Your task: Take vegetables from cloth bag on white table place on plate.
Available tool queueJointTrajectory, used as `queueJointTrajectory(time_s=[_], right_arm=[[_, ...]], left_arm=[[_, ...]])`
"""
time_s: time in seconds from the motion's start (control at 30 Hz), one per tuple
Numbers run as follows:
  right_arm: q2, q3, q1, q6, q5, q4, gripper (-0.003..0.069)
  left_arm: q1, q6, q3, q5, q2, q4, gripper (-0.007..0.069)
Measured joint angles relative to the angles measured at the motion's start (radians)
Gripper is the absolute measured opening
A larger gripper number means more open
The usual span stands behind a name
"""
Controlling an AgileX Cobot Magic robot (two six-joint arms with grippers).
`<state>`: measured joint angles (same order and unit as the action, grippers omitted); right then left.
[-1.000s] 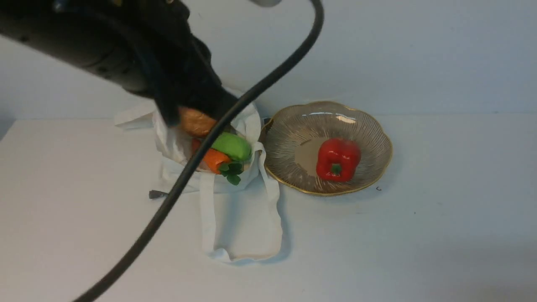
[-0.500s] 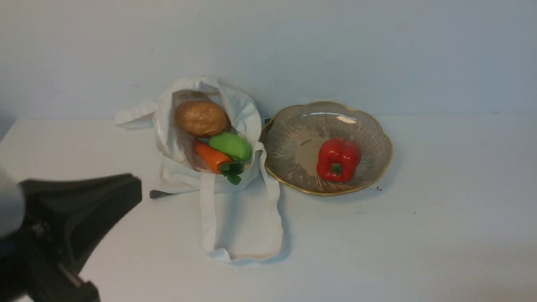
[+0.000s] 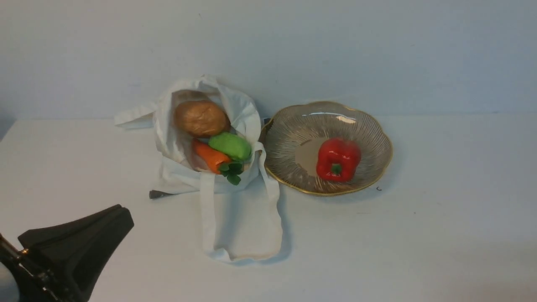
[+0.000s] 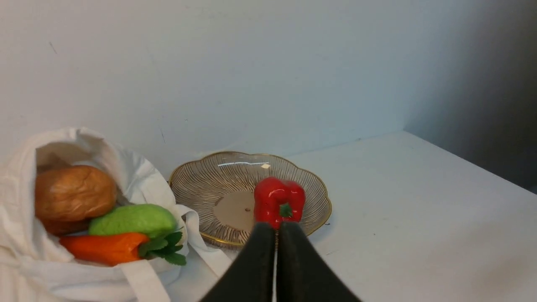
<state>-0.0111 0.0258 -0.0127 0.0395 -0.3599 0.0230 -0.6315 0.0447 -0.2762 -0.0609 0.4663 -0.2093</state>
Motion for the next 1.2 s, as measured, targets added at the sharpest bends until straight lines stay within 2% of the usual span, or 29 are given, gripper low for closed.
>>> queueJointTrajectory(time_s=[0.3,0.43,0.57,0.67,0.8,0.97,1.2], right_arm=[[0.0,0.0,0.0,0.0,0.0,0.0,-0.0015],[0.0,0.0,0.0,0.0,0.0,-0.001,-0.0015],[0.0,0.0,0.0,0.0,0.0,-0.001,-0.0015],[0.0,0.0,0.0,0.0,0.0,-0.001,-0.0015],[0.0,0.0,0.0,0.0,0.0,-0.001,-0.0015],[0.0,0.0,0.0,0.0,0.0,-0.001,-0.0015],[0.0,0.0,0.0,0.0,0.0,-0.001,-0.0015]], left_arm=[[0.0,0.006,0.0,0.0,0.0,-0.003,-0.0005],[0.0,0.065,0.019,0.001,-0.015,0.002,-0.0005],[0.007,0.135,0.068,0.069,-0.097,0.026,-0.0005],[0.083,0.187,0.127,0.161,-0.195,0.042,-0.0005],[0.284,0.2,0.194,0.227,-0.342,0.064,-0.0005],[0.459,0.13,0.263,0.269,-0.467,0.107,-0.0005],[0.522,0.004,0.305,0.3,-0.477,0.179,-0.0005]])
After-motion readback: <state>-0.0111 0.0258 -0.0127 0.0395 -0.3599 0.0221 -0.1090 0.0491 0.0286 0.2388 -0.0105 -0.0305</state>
